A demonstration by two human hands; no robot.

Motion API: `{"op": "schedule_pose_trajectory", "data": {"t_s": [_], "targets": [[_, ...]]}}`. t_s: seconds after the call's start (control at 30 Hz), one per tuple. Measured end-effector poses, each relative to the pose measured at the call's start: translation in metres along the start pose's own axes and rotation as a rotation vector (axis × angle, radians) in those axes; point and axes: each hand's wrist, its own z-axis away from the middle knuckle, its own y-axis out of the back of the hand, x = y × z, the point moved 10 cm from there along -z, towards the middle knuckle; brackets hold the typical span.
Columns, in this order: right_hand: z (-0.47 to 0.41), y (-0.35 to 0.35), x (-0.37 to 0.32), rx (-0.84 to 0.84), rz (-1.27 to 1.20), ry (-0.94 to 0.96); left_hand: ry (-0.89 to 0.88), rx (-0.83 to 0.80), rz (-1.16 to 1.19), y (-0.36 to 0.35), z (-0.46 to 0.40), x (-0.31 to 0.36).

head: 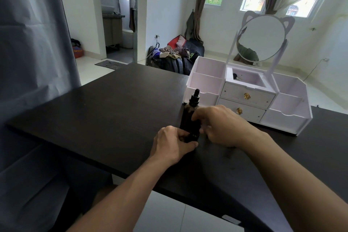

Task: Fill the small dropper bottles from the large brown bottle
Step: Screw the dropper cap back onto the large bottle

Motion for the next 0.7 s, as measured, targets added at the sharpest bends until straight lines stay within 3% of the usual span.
{"op": "schedule_pose_trajectory", "data": {"t_s": [0.57,0.7], "targets": [[0.0022,0.0004,0.0077,0.097,-0.058,-0.066,0.018,-0.017,-0.001,-0.0011,0.0007,-0.001],[0.0017,-0.001,0.0073,0.085,-0.168,-0.046,0.018,-0.006,-0.009,0.0004,0.0007,0.0001]]}}
